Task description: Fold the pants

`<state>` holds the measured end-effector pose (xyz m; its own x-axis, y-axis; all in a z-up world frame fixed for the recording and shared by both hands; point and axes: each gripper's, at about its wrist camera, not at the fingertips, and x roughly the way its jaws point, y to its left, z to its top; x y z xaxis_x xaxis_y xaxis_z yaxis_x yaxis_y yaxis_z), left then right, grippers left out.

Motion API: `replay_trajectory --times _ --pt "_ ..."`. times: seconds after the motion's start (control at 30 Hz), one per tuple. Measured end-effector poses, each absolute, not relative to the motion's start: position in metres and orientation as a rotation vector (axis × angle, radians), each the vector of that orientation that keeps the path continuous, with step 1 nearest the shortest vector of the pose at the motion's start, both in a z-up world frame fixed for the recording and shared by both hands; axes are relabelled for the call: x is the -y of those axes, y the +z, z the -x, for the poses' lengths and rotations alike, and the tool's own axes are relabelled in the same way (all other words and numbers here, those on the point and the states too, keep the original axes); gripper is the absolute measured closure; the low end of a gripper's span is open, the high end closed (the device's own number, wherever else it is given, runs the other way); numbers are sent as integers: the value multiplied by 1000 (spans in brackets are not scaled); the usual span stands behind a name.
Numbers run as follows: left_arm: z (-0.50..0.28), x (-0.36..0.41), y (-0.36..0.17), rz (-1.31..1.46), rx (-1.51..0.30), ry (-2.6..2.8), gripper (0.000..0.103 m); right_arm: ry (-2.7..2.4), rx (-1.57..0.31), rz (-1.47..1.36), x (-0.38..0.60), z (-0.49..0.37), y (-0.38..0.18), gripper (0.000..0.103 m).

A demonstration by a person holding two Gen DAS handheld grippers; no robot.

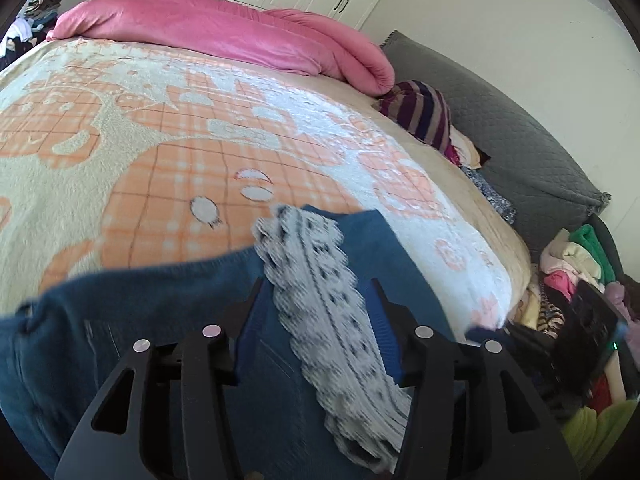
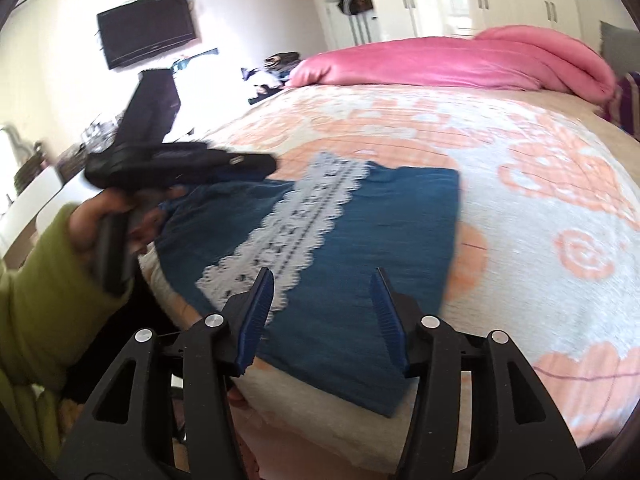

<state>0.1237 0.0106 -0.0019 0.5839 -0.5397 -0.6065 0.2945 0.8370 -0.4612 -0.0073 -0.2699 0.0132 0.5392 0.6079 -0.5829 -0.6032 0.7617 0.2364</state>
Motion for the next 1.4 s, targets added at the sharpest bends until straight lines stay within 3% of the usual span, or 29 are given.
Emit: replay_trajectory --times 0.57,0.63,0.73,0.8,1.13,1.4 --pt "-54 6 -45 409 -998 -556 54 702 -760 50 269 3 -5 51" --pt "-52 11 -48 399 -1001 -553 60 697 -778 67 266 2 -10 51" --pt "-51 19 -49 350 -991 -525 83 677 -825 95 264 -1 -20 50" --pt "-48 19 -46 330 -985 -519 87 679 -834 93 265 0 -23 50" --pt "-42 24 -45 276 -1011 -504 81 699 -835 89 264 0 -23 42" --pt "-29 21 -21 204 -926 -473 76 669 -761 19 278 -2 -2 35"
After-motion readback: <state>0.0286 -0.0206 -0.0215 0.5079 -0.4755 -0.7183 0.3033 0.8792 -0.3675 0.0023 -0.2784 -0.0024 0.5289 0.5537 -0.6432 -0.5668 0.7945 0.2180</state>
